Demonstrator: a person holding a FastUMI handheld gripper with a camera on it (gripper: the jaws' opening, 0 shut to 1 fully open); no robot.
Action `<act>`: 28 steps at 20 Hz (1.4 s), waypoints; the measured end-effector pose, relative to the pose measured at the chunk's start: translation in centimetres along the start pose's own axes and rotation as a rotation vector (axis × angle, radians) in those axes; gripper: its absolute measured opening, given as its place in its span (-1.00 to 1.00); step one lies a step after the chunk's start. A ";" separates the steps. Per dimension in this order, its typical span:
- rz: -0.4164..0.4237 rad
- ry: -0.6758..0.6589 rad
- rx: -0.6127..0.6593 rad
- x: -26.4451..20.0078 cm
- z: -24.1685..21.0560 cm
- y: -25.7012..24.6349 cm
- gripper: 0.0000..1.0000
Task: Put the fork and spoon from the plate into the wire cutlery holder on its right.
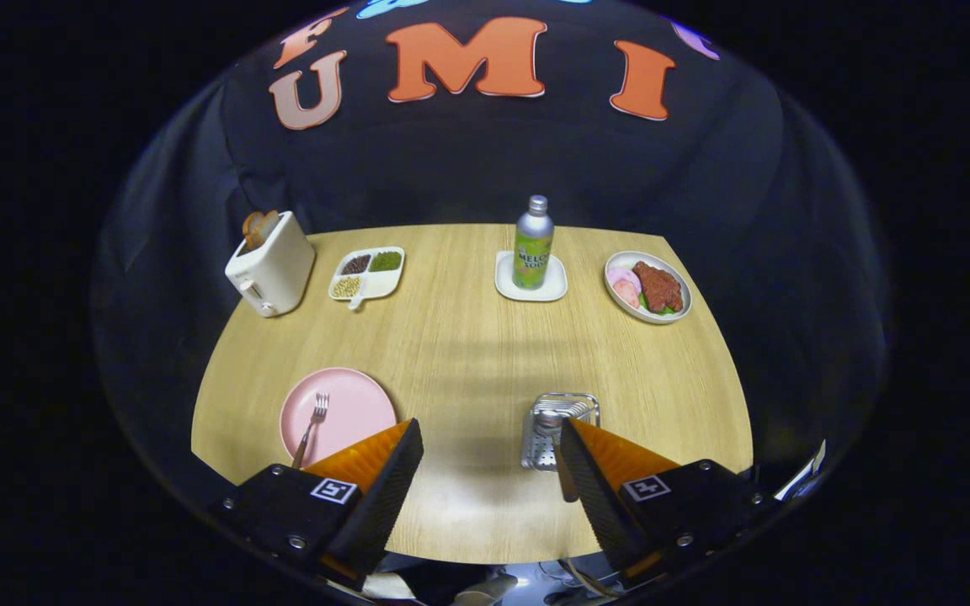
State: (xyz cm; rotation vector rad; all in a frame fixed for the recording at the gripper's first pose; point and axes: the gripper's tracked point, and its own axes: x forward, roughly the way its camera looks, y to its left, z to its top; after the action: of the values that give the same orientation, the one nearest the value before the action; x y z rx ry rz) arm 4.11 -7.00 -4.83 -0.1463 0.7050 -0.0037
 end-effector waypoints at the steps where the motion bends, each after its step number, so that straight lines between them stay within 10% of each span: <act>1: 0.006 -0.021 -0.002 0.1 -0.3 1.2 0.96; 10: 0.124 -0.075 0.087 4.1 -4.9 13.1 0.97; 22: 0.149 -0.062 -0.094 9.5 -10.6 23.3 0.98; 28: 0.133 0.005 -0.109 12.1 -12.9 23.8 0.38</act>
State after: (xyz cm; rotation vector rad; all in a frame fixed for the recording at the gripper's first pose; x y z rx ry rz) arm 3.90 14.19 -25.61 -0.2033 0.7189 0.1618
